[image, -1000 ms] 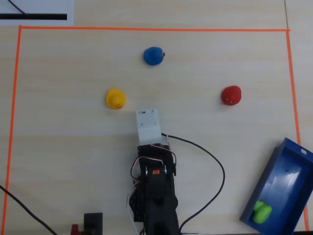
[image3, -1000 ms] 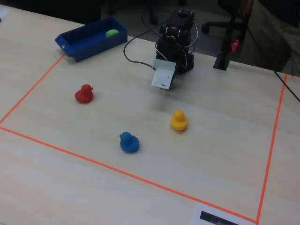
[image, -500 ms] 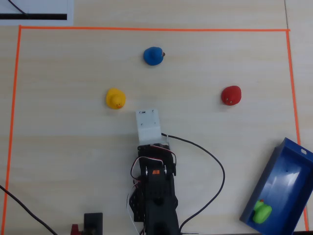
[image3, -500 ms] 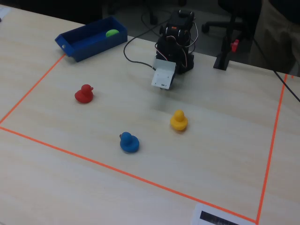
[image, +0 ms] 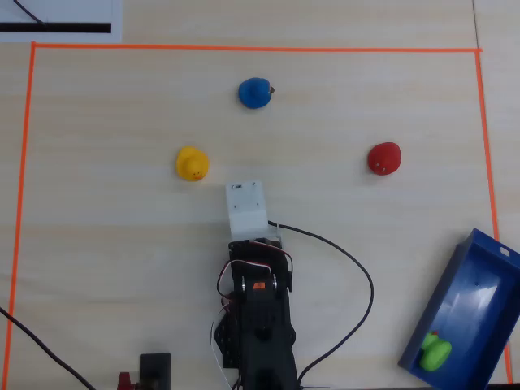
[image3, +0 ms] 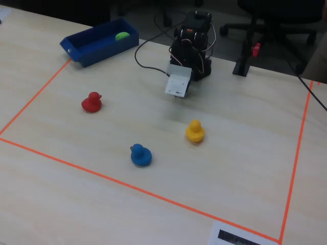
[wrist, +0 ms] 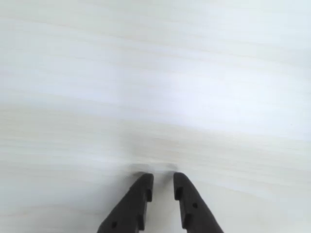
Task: Grasp green duck and put it into box.
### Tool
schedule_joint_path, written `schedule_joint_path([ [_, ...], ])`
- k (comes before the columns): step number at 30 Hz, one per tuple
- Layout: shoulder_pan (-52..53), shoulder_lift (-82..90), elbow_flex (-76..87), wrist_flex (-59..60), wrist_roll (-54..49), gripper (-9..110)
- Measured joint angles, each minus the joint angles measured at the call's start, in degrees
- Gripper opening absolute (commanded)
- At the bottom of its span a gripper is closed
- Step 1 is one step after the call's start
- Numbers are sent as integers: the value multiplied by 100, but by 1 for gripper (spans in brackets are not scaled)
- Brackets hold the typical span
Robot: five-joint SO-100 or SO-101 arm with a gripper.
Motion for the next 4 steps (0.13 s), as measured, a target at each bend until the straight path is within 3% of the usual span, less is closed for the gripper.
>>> schedule_joint_path([
  [4,0,0,0,0,0,3],
])
